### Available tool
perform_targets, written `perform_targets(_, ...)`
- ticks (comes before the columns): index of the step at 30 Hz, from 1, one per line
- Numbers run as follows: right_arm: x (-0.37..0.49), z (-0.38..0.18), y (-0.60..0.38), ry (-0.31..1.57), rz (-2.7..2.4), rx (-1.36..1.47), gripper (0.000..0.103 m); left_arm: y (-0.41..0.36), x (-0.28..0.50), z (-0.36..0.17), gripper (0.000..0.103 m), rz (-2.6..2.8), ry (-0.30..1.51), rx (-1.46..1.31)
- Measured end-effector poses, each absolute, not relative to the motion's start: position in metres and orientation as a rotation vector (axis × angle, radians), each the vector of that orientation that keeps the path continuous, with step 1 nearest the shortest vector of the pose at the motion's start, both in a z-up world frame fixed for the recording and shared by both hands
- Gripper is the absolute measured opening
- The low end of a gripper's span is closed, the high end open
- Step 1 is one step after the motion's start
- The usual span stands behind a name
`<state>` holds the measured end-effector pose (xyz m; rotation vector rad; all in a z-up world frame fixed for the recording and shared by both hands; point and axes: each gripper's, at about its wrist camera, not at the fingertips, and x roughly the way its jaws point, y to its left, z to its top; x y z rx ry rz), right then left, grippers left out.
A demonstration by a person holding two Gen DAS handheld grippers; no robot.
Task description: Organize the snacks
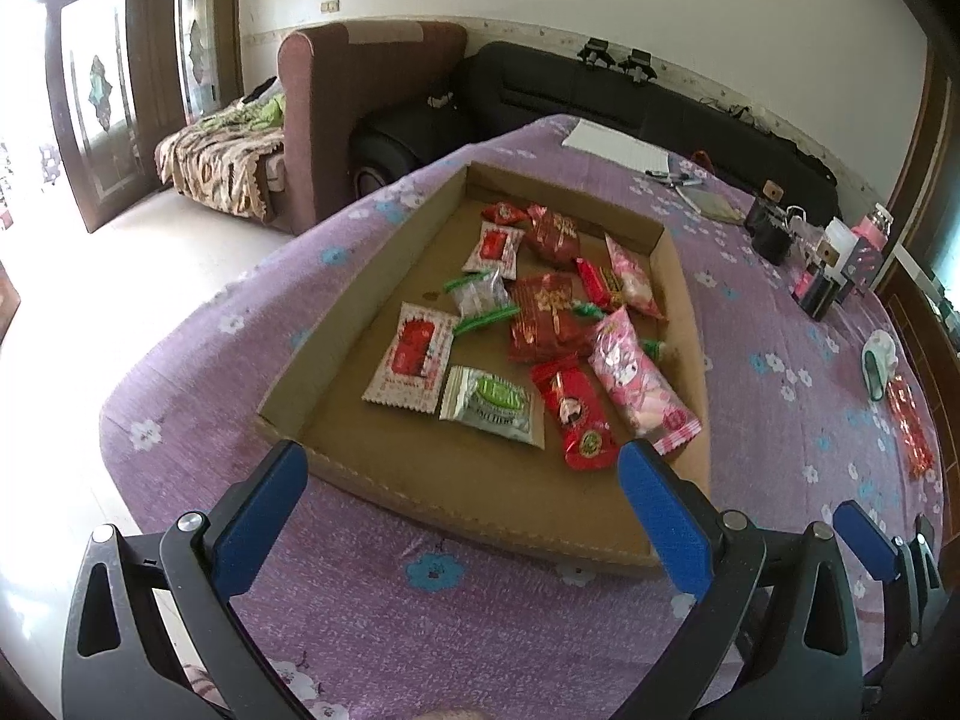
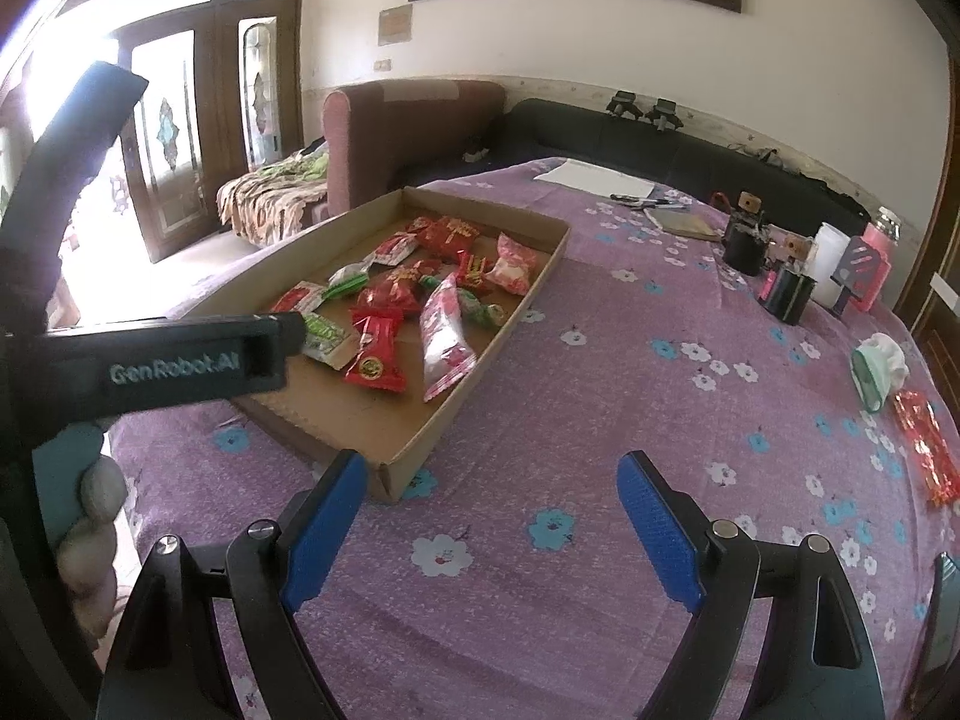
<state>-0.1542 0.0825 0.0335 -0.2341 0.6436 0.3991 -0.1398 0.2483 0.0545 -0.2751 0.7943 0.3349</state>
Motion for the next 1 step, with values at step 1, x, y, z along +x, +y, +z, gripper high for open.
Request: perform_targets(1,-0.1533,0.0347,0.0796,0.644,0.396,-0.227,0.087,0.2471,-0.1393,0.0569,0.103,0.337,0.791,-0.27)
